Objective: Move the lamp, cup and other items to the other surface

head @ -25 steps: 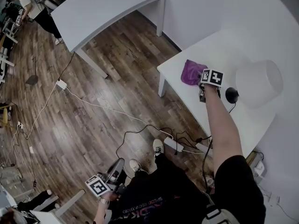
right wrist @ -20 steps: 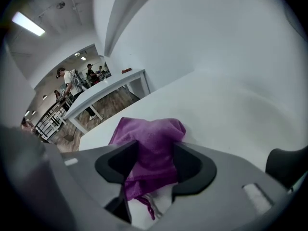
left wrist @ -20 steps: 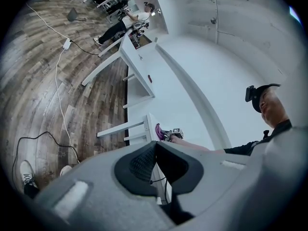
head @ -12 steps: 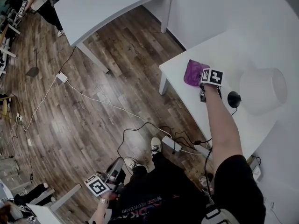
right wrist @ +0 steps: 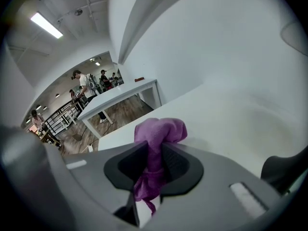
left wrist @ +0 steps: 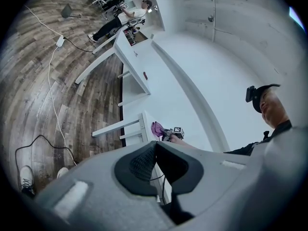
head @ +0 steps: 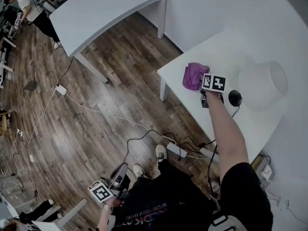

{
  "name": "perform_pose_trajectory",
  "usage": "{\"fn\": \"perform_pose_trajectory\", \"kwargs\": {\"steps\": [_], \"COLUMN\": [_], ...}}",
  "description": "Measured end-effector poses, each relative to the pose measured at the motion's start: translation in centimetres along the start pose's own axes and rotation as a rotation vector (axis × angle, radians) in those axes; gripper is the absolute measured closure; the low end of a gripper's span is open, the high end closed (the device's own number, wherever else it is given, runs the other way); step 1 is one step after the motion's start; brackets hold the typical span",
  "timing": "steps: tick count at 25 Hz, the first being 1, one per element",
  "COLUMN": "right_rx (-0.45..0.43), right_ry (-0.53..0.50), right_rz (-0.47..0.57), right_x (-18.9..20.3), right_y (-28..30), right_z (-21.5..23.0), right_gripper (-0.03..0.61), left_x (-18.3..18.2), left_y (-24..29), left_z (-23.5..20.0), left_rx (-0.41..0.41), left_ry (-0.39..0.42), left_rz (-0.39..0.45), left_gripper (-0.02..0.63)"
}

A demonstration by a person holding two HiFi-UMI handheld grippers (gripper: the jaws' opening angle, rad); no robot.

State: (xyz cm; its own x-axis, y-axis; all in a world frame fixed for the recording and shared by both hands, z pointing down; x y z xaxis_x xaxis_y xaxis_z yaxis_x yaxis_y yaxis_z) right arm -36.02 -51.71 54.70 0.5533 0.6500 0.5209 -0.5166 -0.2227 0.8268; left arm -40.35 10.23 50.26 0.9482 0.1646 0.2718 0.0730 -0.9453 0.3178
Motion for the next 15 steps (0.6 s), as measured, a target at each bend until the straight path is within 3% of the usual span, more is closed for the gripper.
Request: {"fn": "perform_pose_trajectory", "kwargs": {"steps": [15], "right_rx": [-0.013], "right_ry": [0.025], "right_rz": [0.186], "right_x": [4.2], "right_y": [-10.6], "right_z": [-3.6], "right_gripper": [0.499], "left_x": [-0.7], "left_y": [-4.3], "left_z": [-1.0], "left_rx": [0.104], "left_ry": [0.044], "left_rz": [-0.095], "left_gripper": [0.617]}}
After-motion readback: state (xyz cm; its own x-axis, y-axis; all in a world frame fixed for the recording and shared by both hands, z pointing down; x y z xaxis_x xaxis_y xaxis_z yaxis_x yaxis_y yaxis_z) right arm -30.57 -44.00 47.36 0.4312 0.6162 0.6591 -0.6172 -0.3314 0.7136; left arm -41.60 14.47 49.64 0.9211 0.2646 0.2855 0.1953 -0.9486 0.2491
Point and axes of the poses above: the fingertips, and each gripper's own axes: y forward along the fingers, z to its right, x out of its underside, the point moved 10 cm from there along -y, backward along the fingers, and after that the axes turned 10 degrees about -z, right-handed, at the moved point
